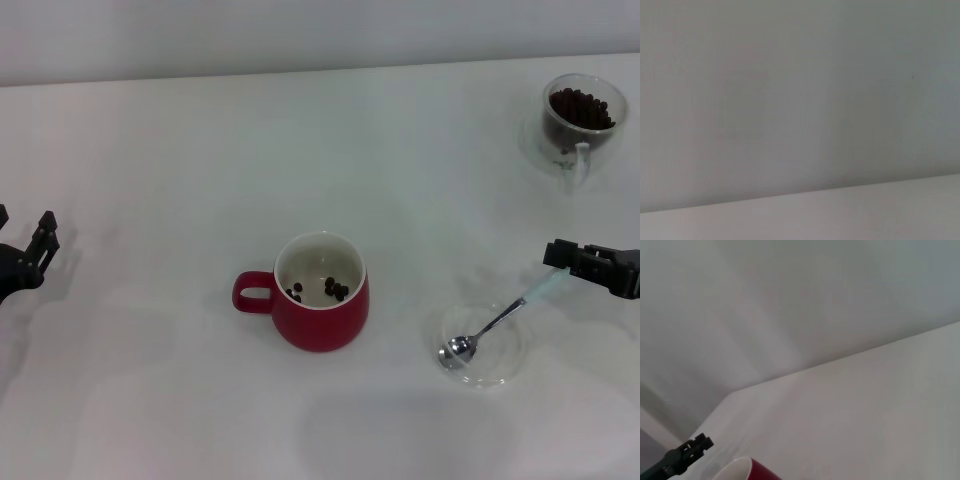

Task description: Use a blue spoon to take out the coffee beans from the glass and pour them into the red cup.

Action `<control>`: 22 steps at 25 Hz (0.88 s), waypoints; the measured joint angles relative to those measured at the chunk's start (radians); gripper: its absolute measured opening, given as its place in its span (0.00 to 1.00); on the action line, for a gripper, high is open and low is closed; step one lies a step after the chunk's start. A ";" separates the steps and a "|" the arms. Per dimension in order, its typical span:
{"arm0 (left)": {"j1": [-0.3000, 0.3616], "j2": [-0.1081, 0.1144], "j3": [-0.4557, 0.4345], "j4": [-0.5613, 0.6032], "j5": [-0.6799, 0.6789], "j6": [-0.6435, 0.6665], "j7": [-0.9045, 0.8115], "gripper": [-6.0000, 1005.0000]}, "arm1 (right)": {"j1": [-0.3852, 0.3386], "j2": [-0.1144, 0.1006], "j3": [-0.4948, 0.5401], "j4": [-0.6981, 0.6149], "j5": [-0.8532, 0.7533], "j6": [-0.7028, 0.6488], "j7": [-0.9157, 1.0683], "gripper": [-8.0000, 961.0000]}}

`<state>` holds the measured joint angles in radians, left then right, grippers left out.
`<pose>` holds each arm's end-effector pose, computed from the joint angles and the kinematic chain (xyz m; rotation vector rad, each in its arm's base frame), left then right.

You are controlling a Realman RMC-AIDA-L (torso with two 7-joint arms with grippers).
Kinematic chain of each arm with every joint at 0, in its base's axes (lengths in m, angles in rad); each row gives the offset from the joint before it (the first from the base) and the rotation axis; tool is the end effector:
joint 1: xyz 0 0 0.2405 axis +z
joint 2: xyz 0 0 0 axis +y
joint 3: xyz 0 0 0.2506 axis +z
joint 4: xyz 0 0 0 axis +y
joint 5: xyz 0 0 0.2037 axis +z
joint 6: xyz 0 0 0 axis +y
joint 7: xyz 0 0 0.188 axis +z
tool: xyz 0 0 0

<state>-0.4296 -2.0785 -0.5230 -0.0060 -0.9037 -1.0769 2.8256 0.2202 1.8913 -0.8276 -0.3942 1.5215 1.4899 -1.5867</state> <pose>-0.3515 0.3422 -0.0455 -1.8438 -0.6472 -0.5167 0.3561 0.2665 0.0145 -2.2194 1.3557 0.8477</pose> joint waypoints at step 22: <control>0.000 0.000 -0.006 0.003 -0.008 0.000 0.000 0.59 | 0.026 0.076 0.320 -0.069 -0.004 -0.107 -0.199 0.28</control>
<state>-0.4294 -2.0785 -0.5295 -0.0026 -0.9120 -1.0770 2.8256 0.2462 1.9676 -0.5075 -0.4630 1.5173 1.3833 -1.7853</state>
